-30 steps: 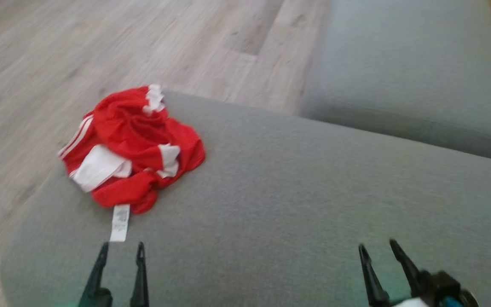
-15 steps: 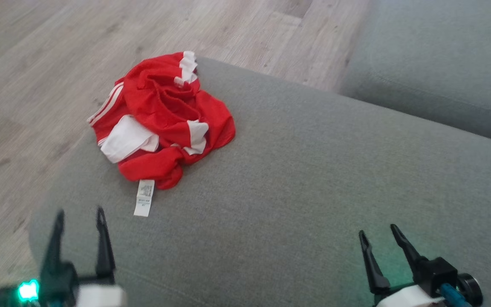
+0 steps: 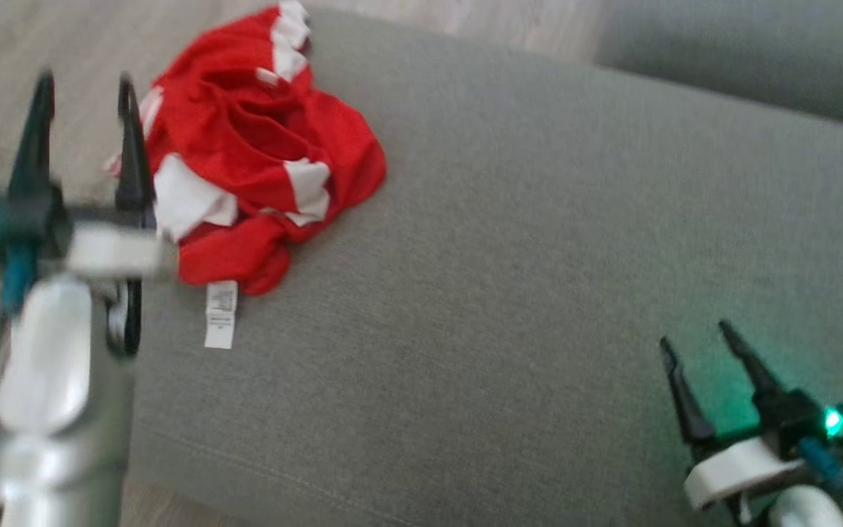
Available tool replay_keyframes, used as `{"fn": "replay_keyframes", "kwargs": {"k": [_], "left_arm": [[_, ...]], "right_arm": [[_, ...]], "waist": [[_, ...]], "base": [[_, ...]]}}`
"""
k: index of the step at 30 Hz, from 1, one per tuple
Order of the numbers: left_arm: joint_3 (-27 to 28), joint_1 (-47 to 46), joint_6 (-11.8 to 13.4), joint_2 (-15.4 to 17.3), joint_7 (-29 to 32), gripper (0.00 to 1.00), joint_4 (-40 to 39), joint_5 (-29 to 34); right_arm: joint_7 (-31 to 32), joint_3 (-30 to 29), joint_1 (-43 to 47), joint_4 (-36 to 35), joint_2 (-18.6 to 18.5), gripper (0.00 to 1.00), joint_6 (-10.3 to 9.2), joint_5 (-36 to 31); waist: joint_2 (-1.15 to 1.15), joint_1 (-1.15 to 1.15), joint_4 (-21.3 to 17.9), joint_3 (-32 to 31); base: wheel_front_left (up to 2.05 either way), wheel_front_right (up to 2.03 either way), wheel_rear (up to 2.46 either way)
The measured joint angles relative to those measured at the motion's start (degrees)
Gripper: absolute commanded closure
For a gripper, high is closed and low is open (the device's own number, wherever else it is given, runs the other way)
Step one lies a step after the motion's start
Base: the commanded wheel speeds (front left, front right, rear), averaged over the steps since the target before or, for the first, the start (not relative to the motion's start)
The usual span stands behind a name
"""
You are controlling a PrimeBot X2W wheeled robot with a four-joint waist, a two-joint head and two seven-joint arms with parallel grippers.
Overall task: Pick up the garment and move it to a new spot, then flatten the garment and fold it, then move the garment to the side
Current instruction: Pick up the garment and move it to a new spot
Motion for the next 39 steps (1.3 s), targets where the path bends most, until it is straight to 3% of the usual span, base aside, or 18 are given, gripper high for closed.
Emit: {"fn": "replay_keyframes", "kwargs": {"k": [4,9,15,22,23,24,25,33,39], "left_arm": [[-1.8,-12.2,-2.8,-0.7,5.3,0.0,12.1,-1.7],[-1.1,-22.1,-2.8,0.2,10.7,0.0,26.6,-2.3],[-0.7,-28.4,-1.4,2.3,17.8,0.0,40.2,-2.3],[-1.5,-28.9,-1.1,3.5,21.3,0.0,48.1,-1.8],[-1.6,-28.9,-1.3,3.8,20.9,0.16,48.5,-1.5],[-1.7,-29.1,-1.5,3.9,20.3,0.94,48.9,-1.5],[-1.8,-29.3,-1.8,3.9,19.6,1.0,49.2,-1.5],[-4.6,-31.6,-1.2,5.0,8.8,1.0,48.3,0.3],[-7.8,-36.1,-2.3,5.6,3.7,1.0,45.6,2.5]], "right_arm": [[0.0,-0.4,-2.3,-1.0,-3.0,0.0,0.0,0.0],[0.0,0.5,-4.5,-1.6,-5.2,0.0,0.0,0.0],[-0.2,1.5,-6.4,-3.5,-5.7,0.0,0.0,0.0],[-0.5,1.5,-7.6,-4.9,-6.6,0.0,0.0,0.0],[-0.5,1.5,-7.6,-5.1,-6.6,0.0,0.0,0.0],[-0.6,1.5,-7.7,-5.1,-6.6,0.0,0.0,0.0],[-0.6,1.5,-7.7,-5.1,-6.6,0.0,0.0,0.0],[-0.6,1.5,-7.7,-3.0,-5.3,0.0,0.0,0.0],[-0.6,2.8,-7.4,-1.4,-2.1,0.0,0.0,0.2]], "waist": [[0.0,0.01,-1.8,4.6],[0.0,0.0,-5.0,8.8],[0.0,-0.01,-8.6,13.0],[0.0,-0.01,-10.8,15.4],[0.0,-0.01,-10.9,15.6],[0.0,-0.01,-11.0,15.8],[0.0,-0.01,-11.0,15.8],[0.0,-0.01,-10.7,13.1],[0.0,-0.02,-11.4,8.0]], "base": [[0.0,0.0,0.0],[0.0,0.0,0.0],[0.0,0.0,0.0],[0.0,0.0,0.0],[0.0,0.0,0.0],[0.0,0.0,0.0],[0.0,0.0,0.0],[0.0,0.0,0.0],[0.0,0.0,0.0]]}}
